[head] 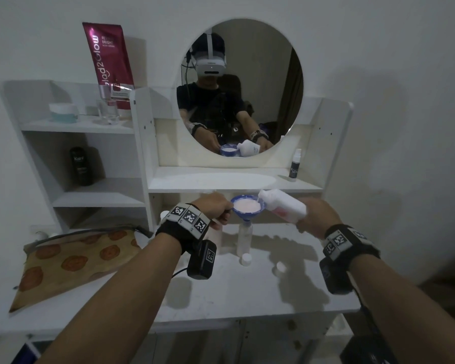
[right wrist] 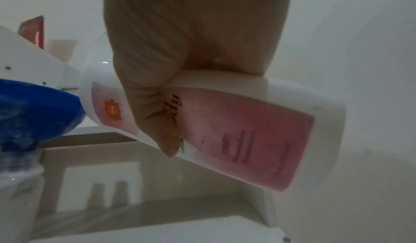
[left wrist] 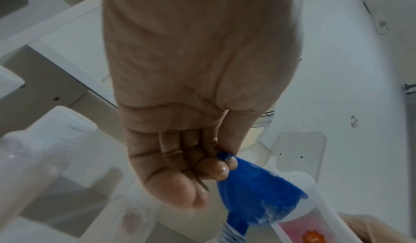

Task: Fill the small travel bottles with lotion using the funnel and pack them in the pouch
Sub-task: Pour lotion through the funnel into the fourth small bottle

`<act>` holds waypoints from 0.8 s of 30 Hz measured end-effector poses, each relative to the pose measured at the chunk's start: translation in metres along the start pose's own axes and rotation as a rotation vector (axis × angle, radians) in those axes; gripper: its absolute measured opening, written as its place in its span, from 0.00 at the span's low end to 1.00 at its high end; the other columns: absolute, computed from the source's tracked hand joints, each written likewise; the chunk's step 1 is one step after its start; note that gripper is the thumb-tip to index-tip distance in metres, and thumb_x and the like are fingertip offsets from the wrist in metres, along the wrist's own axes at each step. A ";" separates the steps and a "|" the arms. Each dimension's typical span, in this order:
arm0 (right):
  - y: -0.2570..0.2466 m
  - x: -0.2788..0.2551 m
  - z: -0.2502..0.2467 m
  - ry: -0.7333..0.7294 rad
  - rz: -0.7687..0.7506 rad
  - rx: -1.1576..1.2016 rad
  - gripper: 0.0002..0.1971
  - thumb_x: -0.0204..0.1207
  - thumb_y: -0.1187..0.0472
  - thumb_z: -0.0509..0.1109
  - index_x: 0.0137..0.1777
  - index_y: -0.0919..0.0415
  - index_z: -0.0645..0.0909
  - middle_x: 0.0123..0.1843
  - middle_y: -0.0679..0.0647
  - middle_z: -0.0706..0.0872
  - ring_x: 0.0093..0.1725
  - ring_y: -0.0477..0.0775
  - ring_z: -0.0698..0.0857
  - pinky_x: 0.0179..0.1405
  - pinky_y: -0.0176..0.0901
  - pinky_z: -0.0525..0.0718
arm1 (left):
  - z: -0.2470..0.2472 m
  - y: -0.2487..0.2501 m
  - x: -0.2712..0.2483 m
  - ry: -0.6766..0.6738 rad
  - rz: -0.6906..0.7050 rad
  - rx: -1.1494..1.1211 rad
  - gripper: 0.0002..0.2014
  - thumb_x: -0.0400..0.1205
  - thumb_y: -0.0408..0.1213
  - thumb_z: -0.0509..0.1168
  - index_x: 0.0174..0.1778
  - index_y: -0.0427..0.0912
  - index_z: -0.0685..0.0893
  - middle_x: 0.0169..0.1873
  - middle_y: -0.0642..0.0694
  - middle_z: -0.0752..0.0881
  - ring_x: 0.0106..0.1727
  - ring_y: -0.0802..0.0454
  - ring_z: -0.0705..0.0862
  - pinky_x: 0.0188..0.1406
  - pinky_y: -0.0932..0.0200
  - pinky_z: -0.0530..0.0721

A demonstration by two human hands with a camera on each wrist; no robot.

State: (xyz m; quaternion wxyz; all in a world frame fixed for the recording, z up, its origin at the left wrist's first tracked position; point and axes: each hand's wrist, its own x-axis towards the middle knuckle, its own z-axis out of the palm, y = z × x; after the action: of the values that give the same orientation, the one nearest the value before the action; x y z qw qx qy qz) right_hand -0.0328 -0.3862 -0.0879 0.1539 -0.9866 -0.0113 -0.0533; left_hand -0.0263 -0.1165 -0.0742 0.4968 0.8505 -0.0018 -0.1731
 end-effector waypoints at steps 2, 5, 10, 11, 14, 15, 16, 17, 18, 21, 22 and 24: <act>0.002 -0.003 0.012 0.034 0.005 0.107 0.25 0.52 0.70 0.79 0.50 0.47 0.87 0.41 0.47 0.85 0.42 0.56 0.84 0.37 0.41 0.75 | 0.000 0.000 0.001 -0.001 0.003 0.012 0.14 0.86 0.38 0.56 0.36 0.41 0.77 0.30 0.47 0.79 0.32 0.53 0.80 0.29 0.60 0.79; 0.004 -0.005 0.029 0.065 0.024 0.248 0.23 0.55 0.70 0.80 0.50 0.50 0.87 0.40 0.49 0.88 0.40 0.54 0.84 0.31 0.37 0.74 | -0.001 -0.001 0.002 -0.004 0.006 0.022 0.13 0.86 0.38 0.56 0.36 0.40 0.77 0.30 0.46 0.79 0.32 0.52 0.80 0.29 0.60 0.79; 0.006 0.003 0.041 0.040 0.095 0.589 0.23 0.60 0.76 0.79 0.55 0.61 0.84 0.46 0.55 0.88 0.43 0.54 0.84 0.32 0.35 0.75 | -0.002 0.000 0.003 0.002 0.019 0.044 0.13 0.86 0.37 0.56 0.38 0.39 0.78 0.30 0.46 0.80 0.33 0.52 0.80 0.30 0.59 0.79; 0.008 0.007 0.042 0.030 0.112 0.652 0.24 0.59 0.78 0.78 0.57 0.63 0.84 0.48 0.58 0.88 0.46 0.57 0.85 0.35 0.38 0.77 | -0.002 0.000 0.004 0.003 0.021 0.049 0.12 0.86 0.37 0.56 0.38 0.39 0.78 0.30 0.46 0.80 0.33 0.52 0.80 0.30 0.59 0.80; 0.017 0.018 0.044 0.016 0.195 0.789 0.24 0.61 0.83 0.72 0.58 0.68 0.82 0.52 0.63 0.88 0.56 0.66 0.85 0.48 0.52 0.84 | -0.003 -0.001 0.006 0.000 0.020 0.055 0.11 0.85 0.36 0.56 0.38 0.39 0.78 0.30 0.46 0.79 0.33 0.52 0.80 0.30 0.58 0.80; 0.020 0.020 0.044 0.012 0.223 0.818 0.23 0.61 0.85 0.68 0.57 0.71 0.82 0.52 0.65 0.88 0.57 0.68 0.85 0.49 0.55 0.85 | -0.004 -0.001 0.007 0.000 0.018 0.054 0.11 0.85 0.36 0.56 0.39 0.39 0.78 0.30 0.46 0.79 0.33 0.51 0.80 0.30 0.58 0.80; 0.022 0.021 0.045 0.009 0.255 0.833 0.22 0.61 0.87 0.66 0.55 0.74 0.82 0.52 0.67 0.88 0.57 0.69 0.84 0.50 0.58 0.86 | -0.005 -0.002 0.007 -0.002 0.016 0.055 0.11 0.86 0.37 0.56 0.39 0.39 0.78 0.30 0.46 0.80 0.34 0.51 0.80 0.31 0.57 0.80; 0.025 0.021 0.045 0.009 0.286 0.839 0.20 0.60 0.88 0.64 0.52 0.76 0.82 0.51 0.70 0.88 0.57 0.70 0.84 0.51 0.60 0.85 | -0.006 -0.002 0.008 -0.004 0.015 0.057 0.12 0.86 0.37 0.56 0.39 0.39 0.78 0.30 0.46 0.80 0.34 0.51 0.80 0.32 0.57 0.80; 0.027 0.021 0.045 0.009 0.311 0.845 0.18 0.59 0.88 0.62 0.48 0.78 0.82 0.50 0.72 0.88 0.56 0.71 0.84 0.50 0.60 0.85 | -0.006 -0.002 0.008 -0.006 0.013 0.058 0.12 0.86 0.37 0.56 0.39 0.38 0.78 0.30 0.46 0.80 0.35 0.51 0.80 0.32 0.57 0.80; 0.028 0.021 0.044 -0.036 0.308 0.809 0.15 0.60 0.87 0.58 0.39 0.73 0.81 0.46 0.69 0.88 0.52 0.68 0.84 0.40 0.52 0.86 | -0.006 -0.003 0.010 -0.004 0.016 0.064 0.12 0.86 0.38 0.56 0.40 0.38 0.79 0.31 0.45 0.81 0.36 0.50 0.81 0.31 0.57 0.81; 0.027 0.022 0.043 -0.051 0.297 0.785 0.15 0.61 0.86 0.57 0.36 0.71 0.80 0.46 0.68 0.88 0.50 0.67 0.84 0.38 0.49 0.85 | -0.006 -0.003 0.011 -0.006 0.020 0.070 0.12 0.86 0.38 0.56 0.41 0.38 0.79 0.32 0.45 0.81 0.36 0.50 0.82 0.31 0.57 0.81; 0.024 0.022 0.042 -0.064 0.282 0.771 0.15 0.63 0.87 0.56 0.33 0.69 0.78 0.42 0.66 0.86 0.44 0.63 0.82 0.37 0.48 0.82 | -0.006 -0.003 0.011 -0.013 0.022 0.079 0.12 0.86 0.39 0.56 0.40 0.39 0.79 0.32 0.46 0.81 0.37 0.50 0.82 0.32 0.56 0.82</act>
State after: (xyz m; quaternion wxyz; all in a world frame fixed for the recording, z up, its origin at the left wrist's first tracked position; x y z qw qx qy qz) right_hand -0.0061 -0.3965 -0.1325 0.5176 -0.8497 0.0999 0.0072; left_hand -0.0144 -0.1123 -0.0775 0.4647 0.8682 -0.0213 -0.1727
